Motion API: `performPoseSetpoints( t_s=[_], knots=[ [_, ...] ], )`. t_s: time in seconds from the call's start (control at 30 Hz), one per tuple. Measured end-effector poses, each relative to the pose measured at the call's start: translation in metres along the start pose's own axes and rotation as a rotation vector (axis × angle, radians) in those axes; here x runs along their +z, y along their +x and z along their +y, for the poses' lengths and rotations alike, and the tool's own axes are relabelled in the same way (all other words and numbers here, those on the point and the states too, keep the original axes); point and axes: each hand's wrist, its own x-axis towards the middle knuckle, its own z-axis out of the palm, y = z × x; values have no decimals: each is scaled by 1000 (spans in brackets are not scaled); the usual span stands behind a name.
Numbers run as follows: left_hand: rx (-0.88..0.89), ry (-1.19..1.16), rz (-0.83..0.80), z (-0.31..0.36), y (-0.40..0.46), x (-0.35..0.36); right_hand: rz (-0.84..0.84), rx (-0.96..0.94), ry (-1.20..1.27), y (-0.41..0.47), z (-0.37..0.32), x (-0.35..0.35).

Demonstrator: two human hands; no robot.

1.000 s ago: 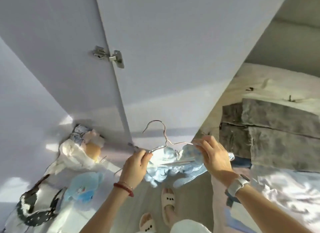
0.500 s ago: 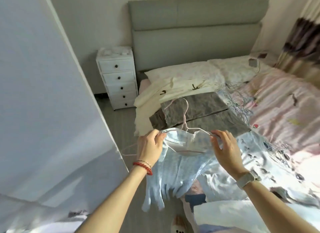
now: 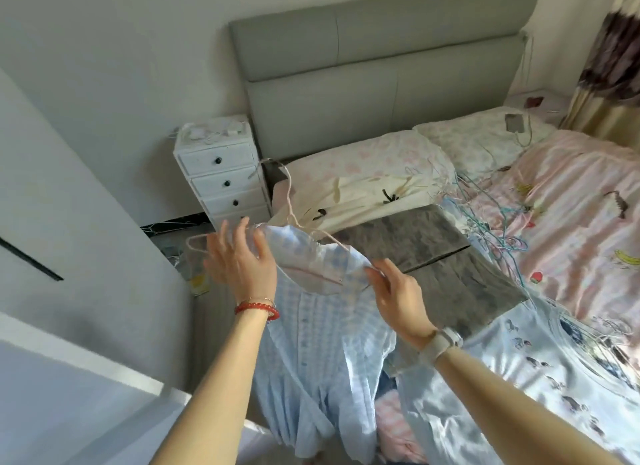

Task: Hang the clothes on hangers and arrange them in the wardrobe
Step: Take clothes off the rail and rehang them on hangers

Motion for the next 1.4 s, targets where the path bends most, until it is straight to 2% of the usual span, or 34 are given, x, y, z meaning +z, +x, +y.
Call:
performPoseSetpoints(
  t_s=[0.23,0.43,0.6,0.77,0.93,1.1,1.23,1.4],
  knots=[
    [8,-155,-173,11,65,28,59,-22,204,100,-45,43],
    [122,-216,-311,60,97,80,298,28,387,188,-60,22],
    [242,-192,-471,110,106,147,477,104,416,250,-16,-14],
    [389,-42,-673,139,108,243,578,296,419,315,82,-37],
    [413,232,-874,127,91,349,496,468,285,355,212,-28],
    [387,429,-1121,85,52,416,336,583,61,351,328,-14],
    [377,572,-1312,56,27,448,265,680,24,349,390,-16],
    [395,682,-1406,40,6,465,-2,830,24,318,430,-23]
  ],
)
